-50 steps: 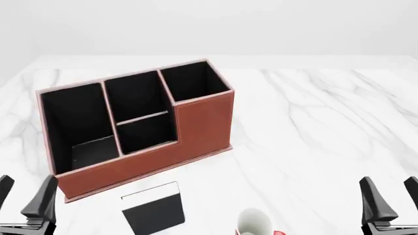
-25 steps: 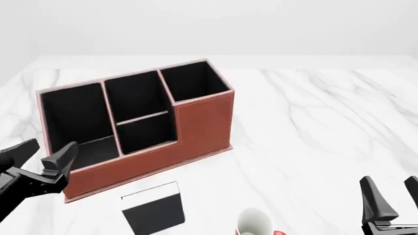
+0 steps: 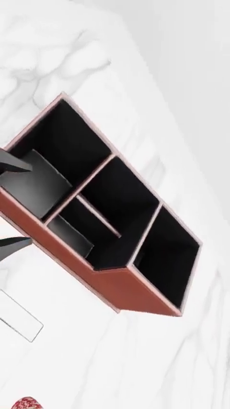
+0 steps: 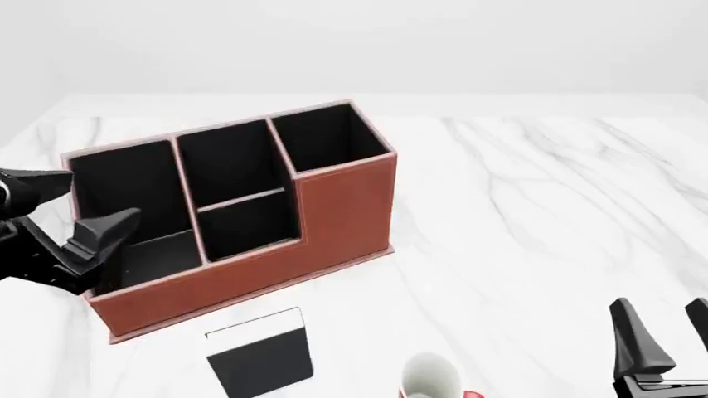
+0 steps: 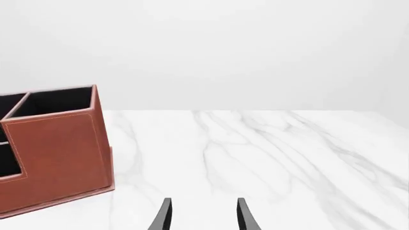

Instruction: Pick up the book and place it in the front compartment of the caddy.

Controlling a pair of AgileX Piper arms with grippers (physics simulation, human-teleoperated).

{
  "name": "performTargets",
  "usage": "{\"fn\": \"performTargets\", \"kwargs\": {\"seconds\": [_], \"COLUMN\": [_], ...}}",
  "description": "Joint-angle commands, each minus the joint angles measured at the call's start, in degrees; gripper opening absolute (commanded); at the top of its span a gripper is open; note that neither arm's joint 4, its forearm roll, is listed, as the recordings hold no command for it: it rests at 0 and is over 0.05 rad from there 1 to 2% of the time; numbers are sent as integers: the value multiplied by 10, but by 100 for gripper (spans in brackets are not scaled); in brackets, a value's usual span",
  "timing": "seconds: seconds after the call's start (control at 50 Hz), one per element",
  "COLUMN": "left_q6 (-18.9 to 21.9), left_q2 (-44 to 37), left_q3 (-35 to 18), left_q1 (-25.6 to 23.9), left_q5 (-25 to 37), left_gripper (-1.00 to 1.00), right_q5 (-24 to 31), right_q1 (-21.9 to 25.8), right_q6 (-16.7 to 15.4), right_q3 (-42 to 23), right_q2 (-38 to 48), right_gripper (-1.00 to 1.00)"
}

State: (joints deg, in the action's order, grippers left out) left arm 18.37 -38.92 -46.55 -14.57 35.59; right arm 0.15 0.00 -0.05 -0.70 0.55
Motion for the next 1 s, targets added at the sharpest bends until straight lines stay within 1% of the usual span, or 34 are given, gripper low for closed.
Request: {"fn": "performTargets", "kwargs": {"seconds": [0.02,0.04,0.06,0.08,0.12,0.18,0.2,0.22,0.26,0.3,0.34,0.36,0.38,0.42,0.48,0.5,0.54,0.58,0.6,0.64,0.68,0.74,0.76,0.78,0.8,0.82,0.84,0.86,0.88,0.9,0.92,0.94,0.96,1.0], "left_q6": [92,98,94,94,112,101,112,131,153,156,170,189,189,205,221,234,224,250,239,235,250,244,254,238,231,219,219,223,244,293,262,248,265,273], "left_q2": [-57,-66,-78,-83,-94,-105,-113,-112,-118,-126,-135,-136,-136,-141,-152,-152,-165,-165,-174,-180,-179,-189,-187,-199,-207,-218,-218,-219,-208,-181,-200,-210,-201,-199], "left_q3": [-87,-91,-98,-118,-135,-160,-164,-163,-170,-180,-188,-189,-189,-194,-214,-219,-240,-232,-245,-243,-243,-235,-224,-230,-218,-215,-215,-212,-207,-191,-202,-206,-201,-196], "left_q1": [-30,-30,-26,-45,-29,-50,-51,-32,-34,-39,-43,-29,-29,-25,-26,-16,-31,-9,-20,-23,-12,-23,-17,-34,-38,-60,-61,-58,-35,5,-22,-40,-27,-23], "left_q5": [101,111,124,135,160,179,191,195,213,227,240,248,248,259,289,300,316,328,332,338,338,341,342,342,343,343,343,343,343,341,342,343,342,342], "left_gripper": [100,100,100,100,100,100,100,100,100,100,100,100,100,100,100,100,100,100,100,100,100,100,100,100,100,100,100,100,100,100,100,100,100,100], "right_q5": [1,1,1,1,1,1,1,1,1,1,1,1,1,1,1,1,1,1,1,1,1,1,1,1,1,1,1,1,1,1,1,1,1,1], "right_q1": [0,0,0,0,0,0,0,0,0,0,0,0,0,0,0,0,0,0,0,0,0,0,0,0,0,0,0,0,0,0,0,0,0,0], "right_q6": [0,0,0,0,0,0,0,0,0,0,0,0,0,0,0,0,0,0,0,1,0,0,0,0,0,0,0,0,0,0,0,0,0,0], "right_q3": [0,0,0,0,0,0,0,0,0,0,0,0,0,0,0,0,0,0,0,0,0,0,0,0,0,0,0,0,0,0,0,0,0,0], "right_q2": [0,0,0,0,0,0,-1,0,-1,0,0,0,0,0,0,0,0,0,0,0,0,0,0,0,0,-1,-1,0,-1,0,0,-1,0,0], "right_gripper": [100,100,100,100,100,100,100,100,100,100,100,100,100,100,100,100,100,100,100,100,100,100,100,100,100,100,100,100,100,100,100,100,100,100]}}
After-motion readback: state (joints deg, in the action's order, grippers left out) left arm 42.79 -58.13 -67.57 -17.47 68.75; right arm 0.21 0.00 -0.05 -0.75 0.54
